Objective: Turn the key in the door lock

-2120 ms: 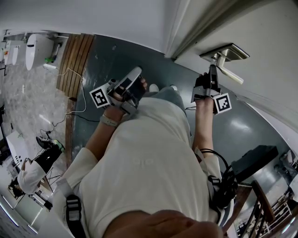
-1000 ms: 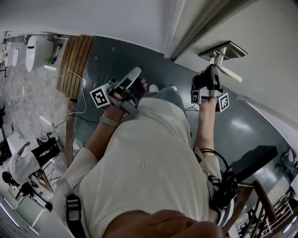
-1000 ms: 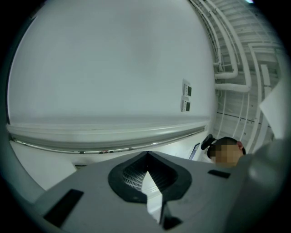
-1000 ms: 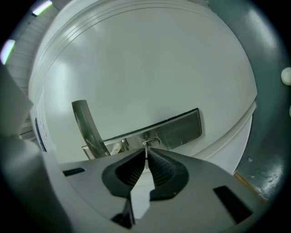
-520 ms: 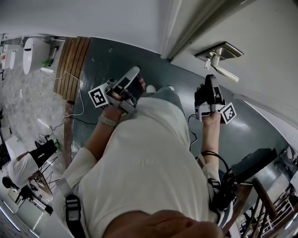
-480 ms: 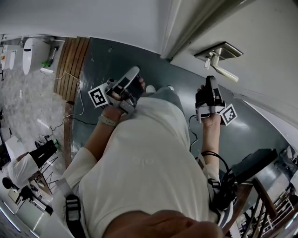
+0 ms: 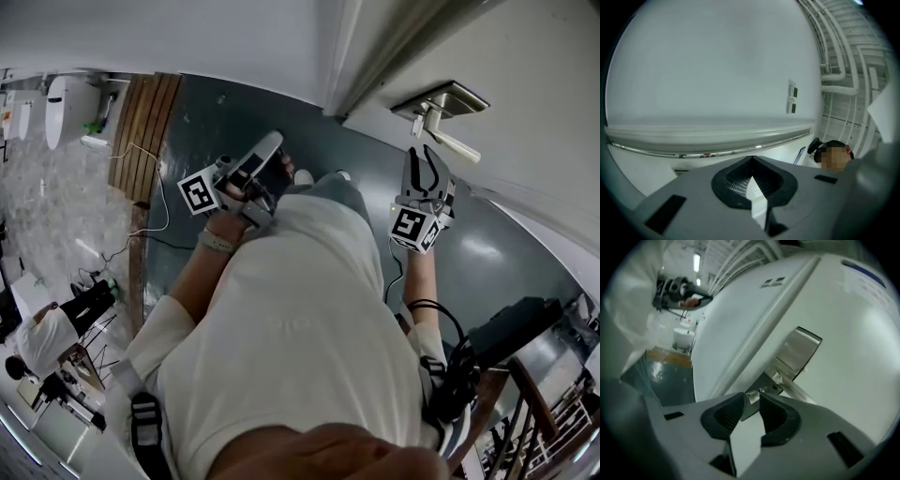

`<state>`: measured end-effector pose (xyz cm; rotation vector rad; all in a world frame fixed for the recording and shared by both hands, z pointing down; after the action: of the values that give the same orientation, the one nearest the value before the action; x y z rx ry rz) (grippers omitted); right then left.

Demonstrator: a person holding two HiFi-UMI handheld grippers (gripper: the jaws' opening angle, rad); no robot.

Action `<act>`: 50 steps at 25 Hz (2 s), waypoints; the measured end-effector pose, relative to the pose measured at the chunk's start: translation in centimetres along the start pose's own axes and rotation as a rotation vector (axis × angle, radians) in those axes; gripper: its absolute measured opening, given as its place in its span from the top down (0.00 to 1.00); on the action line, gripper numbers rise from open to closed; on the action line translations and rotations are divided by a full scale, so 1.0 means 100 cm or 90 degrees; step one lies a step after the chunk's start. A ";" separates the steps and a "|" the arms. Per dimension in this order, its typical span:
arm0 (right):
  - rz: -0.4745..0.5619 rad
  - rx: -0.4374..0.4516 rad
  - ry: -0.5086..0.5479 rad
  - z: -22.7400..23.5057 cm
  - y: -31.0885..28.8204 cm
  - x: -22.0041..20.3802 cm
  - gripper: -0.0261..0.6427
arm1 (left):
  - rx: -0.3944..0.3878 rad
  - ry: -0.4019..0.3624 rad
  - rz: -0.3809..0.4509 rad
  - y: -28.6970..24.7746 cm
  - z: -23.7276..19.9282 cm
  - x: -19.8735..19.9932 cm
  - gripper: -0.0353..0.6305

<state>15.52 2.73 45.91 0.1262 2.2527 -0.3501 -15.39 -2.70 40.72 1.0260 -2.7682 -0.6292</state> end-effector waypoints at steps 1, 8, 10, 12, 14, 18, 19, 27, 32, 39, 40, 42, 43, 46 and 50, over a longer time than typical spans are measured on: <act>-0.019 0.001 0.052 -0.004 -0.004 -0.002 0.80 | 0.000 -0.001 0.001 0.001 0.001 0.001 0.93; -0.070 -0.011 0.197 -0.016 -0.027 -0.014 0.80 | 0.002 -0.007 0.007 0.006 0.008 0.003 0.93; -0.077 -0.018 0.220 -0.018 -0.033 -0.016 0.80 | 0.003 -0.008 0.008 0.006 0.008 0.003 0.93; -0.078 -0.026 0.234 -0.019 -0.038 -0.016 0.80 | 0.004 -0.008 0.008 0.006 0.008 0.003 0.93; -0.077 -0.033 0.237 -0.019 -0.041 -0.016 0.80 | 0.005 -0.006 0.010 0.007 0.009 0.002 0.93; -0.075 -0.057 0.234 -0.018 -0.047 -0.015 0.81 | 0.006 -0.003 0.014 0.007 0.009 0.003 0.93; -0.073 -0.067 0.232 -0.016 -0.047 -0.013 0.83 | 0.006 -0.002 0.015 0.007 0.010 0.003 0.93; -0.063 -0.110 0.161 -0.014 -0.047 -0.009 0.86 | 0.007 0.000 0.018 0.006 0.012 0.005 0.93; -0.039 -0.145 0.006 -0.010 -0.046 -0.011 0.87 | 0.008 0.000 0.019 0.007 0.011 0.004 0.93; 0.014 -0.192 -0.284 -0.004 -0.045 -0.016 0.87 | 0.008 0.002 0.022 0.009 0.011 0.005 0.93; 0.021 -0.198 -0.330 -0.003 -0.045 -0.018 0.88 | 0.008 0.001 0.023 0.009 0.011 0.005 0.93; 0.038 -0.209 -0.444 -0.001 -0.043 -0.024 0.88 | 0.008 0.001 0.023 0.009 0.011 0.005 0.93; 0.050 -0.214 -0.507 0.001 -0.042 -0.027 0.89 | 0.008 0.002 0.024 0.009 0.011 0.005 0.93; 0.084 -0.230 -0.681 0.003 -0.042 -0.032 0.89 | 0.009 0.003 0.024 0.009 0.011 0.005 0.93; 0.128 -0.241 -0.877 0.004 -0.042 -0.038 0.90 | 0.008 0.004 0.024 0.009 0.009 0.004 0.93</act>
<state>17.40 -1.31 49.43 -0.0825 0.8916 0.1193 -16.48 -2.03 40.23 0.9747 -2.7834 -0.6027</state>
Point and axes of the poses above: the fingertips, and each gripper's own axes: y backward along the fingers, z to its right, x out of its top, the point moved 8 cm from there along y, backward along the fingers, and after that the axes turned 13 degrees about z, right-handed, at the moved point
